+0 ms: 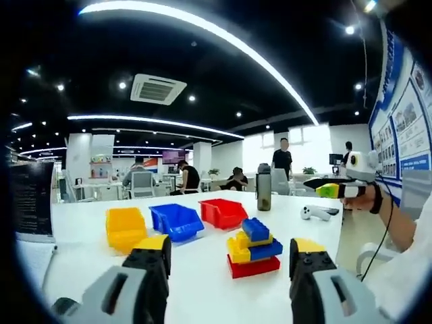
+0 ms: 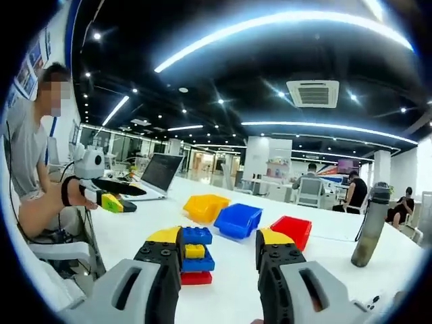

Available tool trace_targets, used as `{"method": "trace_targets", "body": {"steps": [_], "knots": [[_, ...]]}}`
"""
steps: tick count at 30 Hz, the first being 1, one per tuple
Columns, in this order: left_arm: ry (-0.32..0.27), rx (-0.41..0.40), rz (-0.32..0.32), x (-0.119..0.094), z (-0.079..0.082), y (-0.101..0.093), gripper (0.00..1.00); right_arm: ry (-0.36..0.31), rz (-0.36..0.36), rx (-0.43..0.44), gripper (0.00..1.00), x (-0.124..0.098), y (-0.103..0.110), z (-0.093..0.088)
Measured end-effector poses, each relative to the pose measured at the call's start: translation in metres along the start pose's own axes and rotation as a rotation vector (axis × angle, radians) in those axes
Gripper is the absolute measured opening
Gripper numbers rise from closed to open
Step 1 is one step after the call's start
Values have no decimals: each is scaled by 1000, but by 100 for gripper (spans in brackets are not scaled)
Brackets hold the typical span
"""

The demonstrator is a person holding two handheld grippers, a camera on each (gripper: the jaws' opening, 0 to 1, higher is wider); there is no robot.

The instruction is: Take apart the toy blocks one by one and place each separated block into its matching bin, sorting the blocks by their type until all the connected pieces are disassembled and separated into the correct bins

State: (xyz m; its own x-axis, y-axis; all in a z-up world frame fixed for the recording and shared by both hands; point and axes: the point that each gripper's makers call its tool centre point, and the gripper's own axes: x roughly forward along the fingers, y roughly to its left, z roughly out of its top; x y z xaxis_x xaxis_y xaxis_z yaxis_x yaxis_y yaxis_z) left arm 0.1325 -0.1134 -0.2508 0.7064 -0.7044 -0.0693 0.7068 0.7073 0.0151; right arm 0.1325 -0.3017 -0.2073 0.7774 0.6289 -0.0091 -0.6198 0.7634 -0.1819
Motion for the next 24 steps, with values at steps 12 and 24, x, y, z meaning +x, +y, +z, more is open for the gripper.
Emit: {"method": "trace_targets", "body": {"steps": [12,24], "knots": [[0,-55,-66,62,-19,-11,77,47,98,-14,45,49,2,-13],[75,-79,-102,113,-48,-27,88,91,205,70,48,87,14,-31]]}}
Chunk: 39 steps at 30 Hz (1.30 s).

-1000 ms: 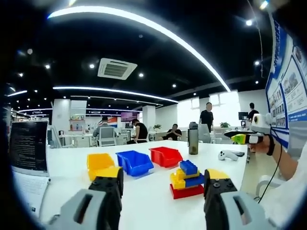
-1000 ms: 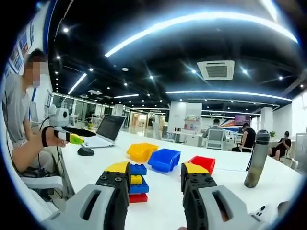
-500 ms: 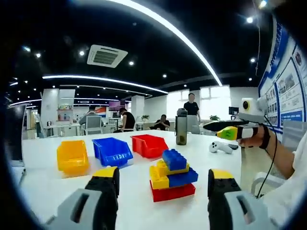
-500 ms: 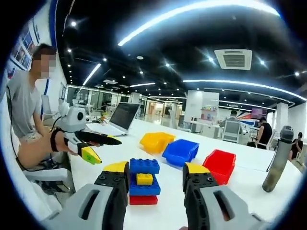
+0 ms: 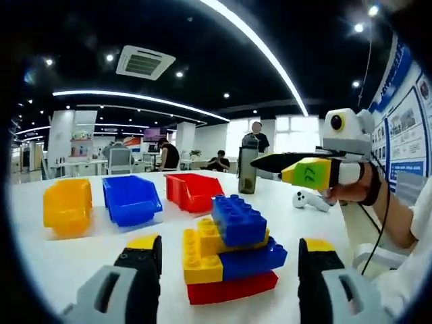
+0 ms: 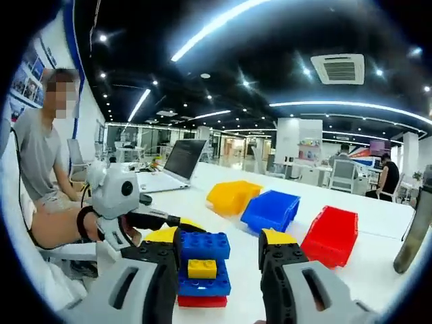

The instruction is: Take apart the toy blocks one by one and place each separated block into its matching bin, sorting the blocks by their type until all the connected pieces are disassembled and separated into the correct bins

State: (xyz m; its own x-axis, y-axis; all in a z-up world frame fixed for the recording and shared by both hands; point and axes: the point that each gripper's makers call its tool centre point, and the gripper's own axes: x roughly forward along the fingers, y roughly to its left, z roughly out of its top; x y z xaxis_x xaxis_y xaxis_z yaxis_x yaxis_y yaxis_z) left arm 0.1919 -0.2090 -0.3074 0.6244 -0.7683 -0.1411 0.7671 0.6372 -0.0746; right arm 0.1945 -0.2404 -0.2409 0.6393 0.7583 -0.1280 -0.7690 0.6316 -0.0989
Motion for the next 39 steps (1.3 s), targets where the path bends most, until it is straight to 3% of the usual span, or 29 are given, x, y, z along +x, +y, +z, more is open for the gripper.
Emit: {"method": "trace_targets", "body": {"steps": [11,15,23,25,39], "knots": [[28,-23,-1,15,-18,-3,89,73,43,7,57,26,18,-23],[22,-16,7,16,-16,-2,87,84,51,16,58,31,21,-29],[41,-8,5,17,-20,-6,79,96,61,42,55,39,24,-35],[41,-8,0,18,-20,-7,76,101,60,44,51,39,25,-36],[27,-5,12,19,-19,-7,76,110,33,36,48,37,24,-37]]}}
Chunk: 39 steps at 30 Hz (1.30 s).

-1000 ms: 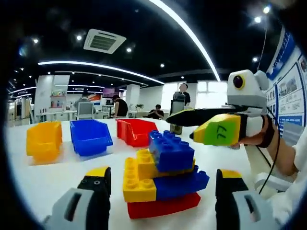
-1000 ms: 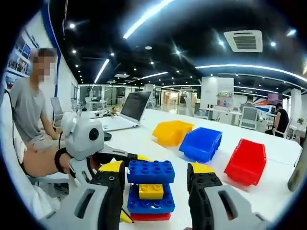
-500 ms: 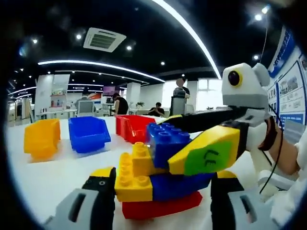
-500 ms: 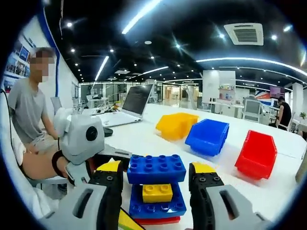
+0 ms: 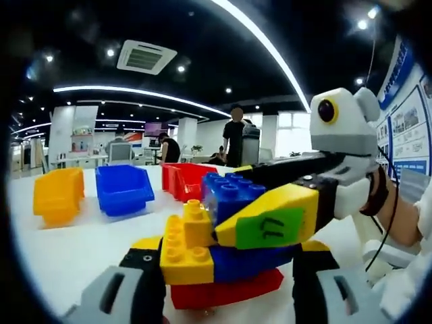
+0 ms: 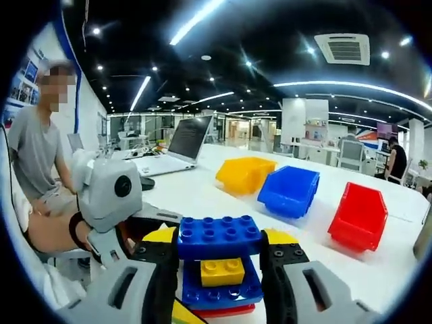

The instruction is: Take apart the toy blocks one by one and place each separated block into its matching bin, sorting the blocks by their type until all the connected pieces are disassembled and separated into the correct bins

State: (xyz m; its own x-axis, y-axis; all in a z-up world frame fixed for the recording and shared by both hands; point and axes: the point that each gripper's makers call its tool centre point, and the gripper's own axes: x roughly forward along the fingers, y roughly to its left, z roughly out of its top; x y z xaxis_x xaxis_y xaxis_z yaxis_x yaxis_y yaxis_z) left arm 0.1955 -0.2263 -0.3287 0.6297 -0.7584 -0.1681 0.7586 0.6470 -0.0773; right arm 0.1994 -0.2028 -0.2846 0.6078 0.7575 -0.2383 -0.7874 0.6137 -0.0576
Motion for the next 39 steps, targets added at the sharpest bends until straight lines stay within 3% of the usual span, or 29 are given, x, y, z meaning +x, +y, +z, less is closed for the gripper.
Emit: {"method": "trace_targets", "body": {"steps": [6,12,16,21,24,31,39], "knots": [[0,4,-1,0,0,-1,75,16,-2,66,47,-2,1,-1],[0,10,1,-1,-1,-1,75,17,-6,61,47,-2,0,-2],[-1,18,3,-2,-1,-1,75,-5,25,223,47,1,-6,1],[4,23,10,-2,-2,0,75,-17,2,184,48,2,-9,1],[5,19,-1,-2,-3,-3,74,-74,9,221,48,-1,-15,15],[5,8,-5,-2,-3,-2,74,-97,-13,202,48,3,-38,39],[-5,6,-5,-4,-3,-1,73,-80,-41,235,48,37,-87,61]]}}
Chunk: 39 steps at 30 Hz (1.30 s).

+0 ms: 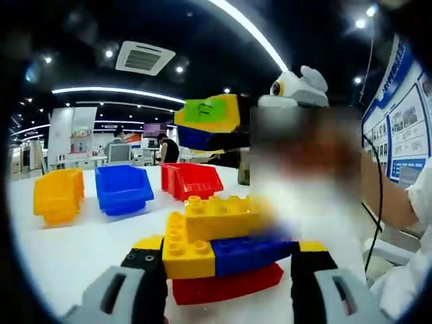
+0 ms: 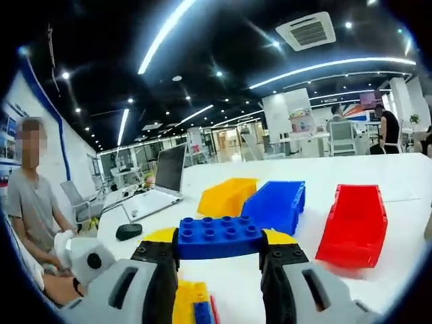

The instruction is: Take apart the toy blocks one by one and place each separated block into its matching bin, sorting the blocks by their type until all the connected pieces are disassembled and separated into the correct bins

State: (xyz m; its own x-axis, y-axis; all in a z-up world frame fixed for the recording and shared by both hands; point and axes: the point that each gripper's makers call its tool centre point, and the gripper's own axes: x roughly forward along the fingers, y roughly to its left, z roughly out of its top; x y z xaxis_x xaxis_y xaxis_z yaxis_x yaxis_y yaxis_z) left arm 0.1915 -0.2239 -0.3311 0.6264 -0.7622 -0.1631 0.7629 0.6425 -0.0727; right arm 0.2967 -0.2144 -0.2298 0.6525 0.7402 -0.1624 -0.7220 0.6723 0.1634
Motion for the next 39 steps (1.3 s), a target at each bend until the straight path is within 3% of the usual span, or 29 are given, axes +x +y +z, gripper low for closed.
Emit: {"method": "trace_targets", "body": {"steps": [6,8,10,13,15,19,21,25,27,30,39], "knots": [[-4,2,0,0,0,0,73,46,-59,-17,48,46,-33,8],[-5,3,0,-1,0,0,73,67,-85,-63,48,66,-45,8],[-6,3,1,-1,0,1,73,100,-110,-101,48,85,-56,4],[-5,8,3,-1,-1,1,73,118,-100,-84,48,112,-59,-1],[-5,11,4,-2,-1,1,73,162,-123,-116,48,124,-64,-10],[-4,16,5,-2,-2,0,73,175,-172,-123,48,144,-78,-18],[-4,16,5,-2,-2,1,72,177,-189,-136,48,144,-79,-20],[-5,17,6,-2,-2,2,72,211,-236,-245,48,141,-86,-26],[-5,18,6,-2,-2,1,72,180,-229,-232,51,142,-88,-21],[-5,20,7,-2,-2,1,72,120,-198,-201,65,134,-80,-9],[-5,21,9,-2,-2,1,72,32,-105,-154,65,77,-47,11]]}}
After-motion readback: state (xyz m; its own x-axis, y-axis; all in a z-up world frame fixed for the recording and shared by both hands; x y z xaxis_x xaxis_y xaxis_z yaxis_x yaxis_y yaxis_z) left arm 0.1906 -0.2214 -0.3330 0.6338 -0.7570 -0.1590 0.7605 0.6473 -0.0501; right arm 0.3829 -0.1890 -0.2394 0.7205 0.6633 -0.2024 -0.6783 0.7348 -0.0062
